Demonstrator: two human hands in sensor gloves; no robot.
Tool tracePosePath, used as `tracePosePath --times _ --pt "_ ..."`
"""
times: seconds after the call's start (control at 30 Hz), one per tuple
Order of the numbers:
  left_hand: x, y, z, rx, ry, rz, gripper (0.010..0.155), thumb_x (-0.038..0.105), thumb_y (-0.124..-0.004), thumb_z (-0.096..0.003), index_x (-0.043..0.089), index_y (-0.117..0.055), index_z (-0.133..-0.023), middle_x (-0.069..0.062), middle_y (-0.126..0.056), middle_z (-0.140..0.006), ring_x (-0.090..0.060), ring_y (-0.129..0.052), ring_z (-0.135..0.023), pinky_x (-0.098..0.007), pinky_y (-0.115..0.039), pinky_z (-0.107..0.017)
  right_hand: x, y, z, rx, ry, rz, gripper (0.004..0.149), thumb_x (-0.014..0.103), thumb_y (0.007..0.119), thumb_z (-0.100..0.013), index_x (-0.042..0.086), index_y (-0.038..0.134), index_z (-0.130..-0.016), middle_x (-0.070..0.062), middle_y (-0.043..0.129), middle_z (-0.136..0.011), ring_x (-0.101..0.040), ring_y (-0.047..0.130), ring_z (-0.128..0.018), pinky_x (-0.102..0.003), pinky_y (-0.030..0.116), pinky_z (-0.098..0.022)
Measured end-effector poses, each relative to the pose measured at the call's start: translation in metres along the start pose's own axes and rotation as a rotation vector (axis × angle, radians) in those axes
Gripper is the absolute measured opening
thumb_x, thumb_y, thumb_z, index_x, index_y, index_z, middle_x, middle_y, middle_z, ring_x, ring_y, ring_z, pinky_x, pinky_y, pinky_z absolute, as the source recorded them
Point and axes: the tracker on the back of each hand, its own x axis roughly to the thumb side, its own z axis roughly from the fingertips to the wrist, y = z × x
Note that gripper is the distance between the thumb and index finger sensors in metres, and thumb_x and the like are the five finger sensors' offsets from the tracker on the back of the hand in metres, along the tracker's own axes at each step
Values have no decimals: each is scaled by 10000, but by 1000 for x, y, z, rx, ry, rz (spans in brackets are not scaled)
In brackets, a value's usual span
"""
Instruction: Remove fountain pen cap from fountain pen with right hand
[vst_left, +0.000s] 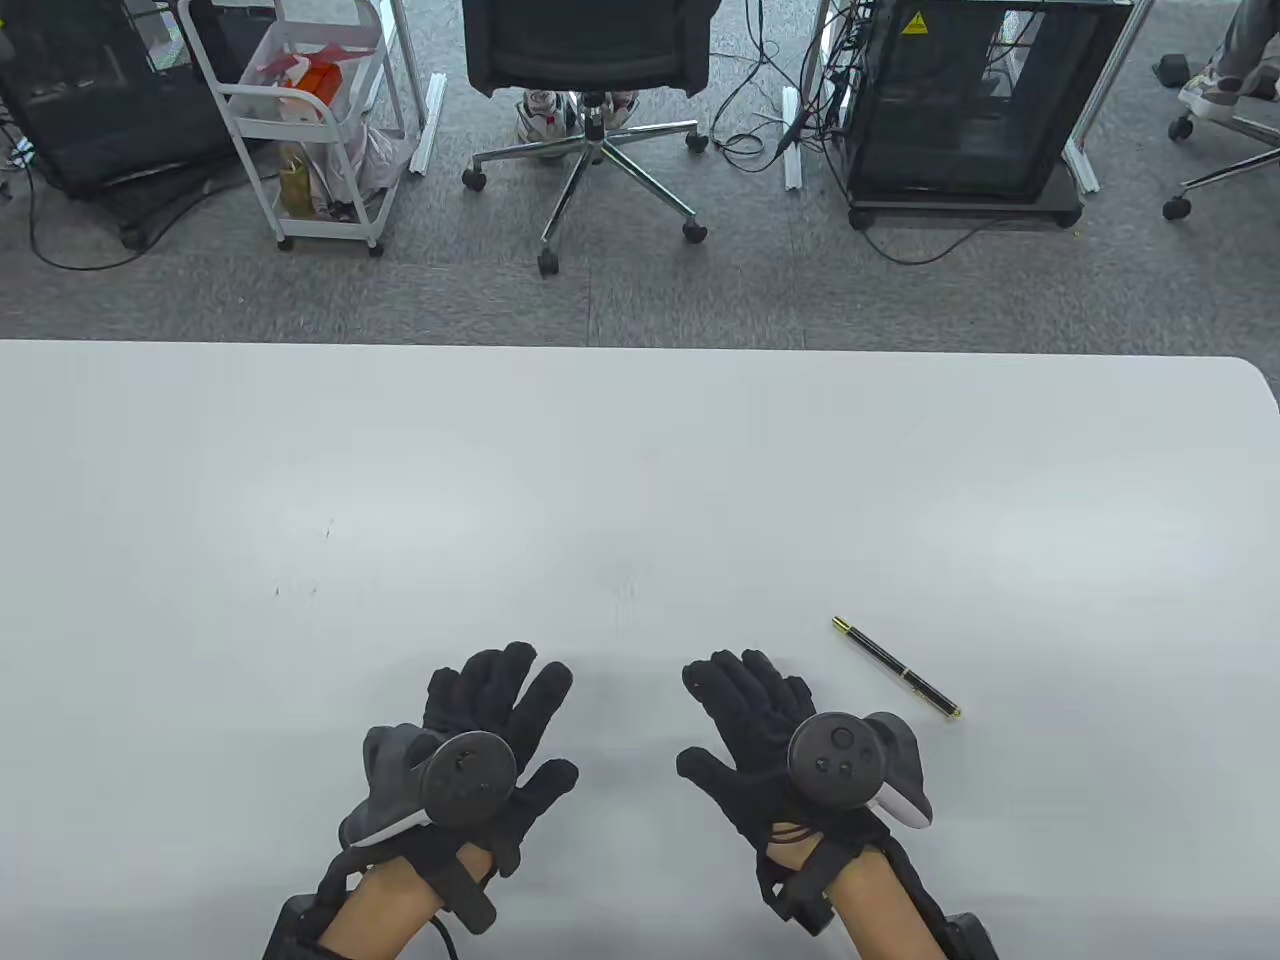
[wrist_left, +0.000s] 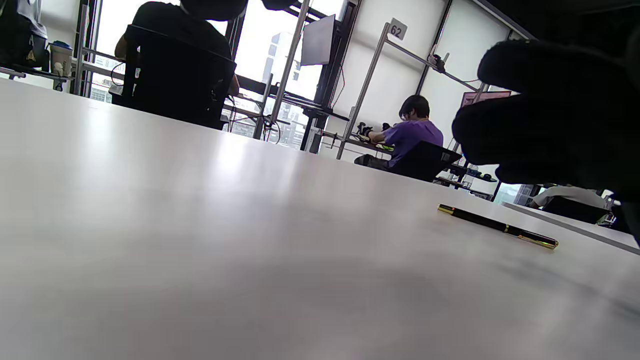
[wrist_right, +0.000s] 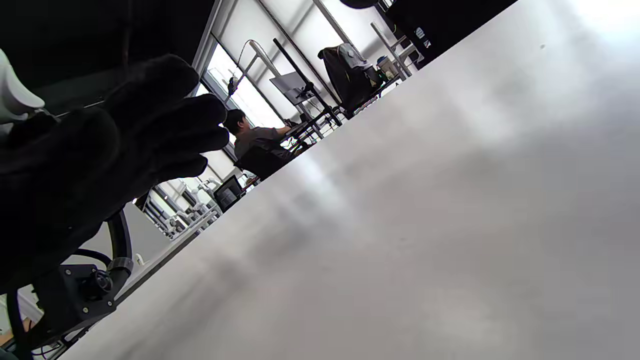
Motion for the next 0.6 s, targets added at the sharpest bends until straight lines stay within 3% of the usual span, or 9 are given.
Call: tracePosePath --times 0.6 --pt "-9 11 0 97 38 55 786 678 -536 -340 390 -255 -1015 -152 -299 -1143 -503 -414 -1075 -792 -365 -652 3 -5 3 -31 -2 59 762 742 510 -554 357 218 -1143 -170 304 -1216 -479 261 -1092 -695 186 -712"
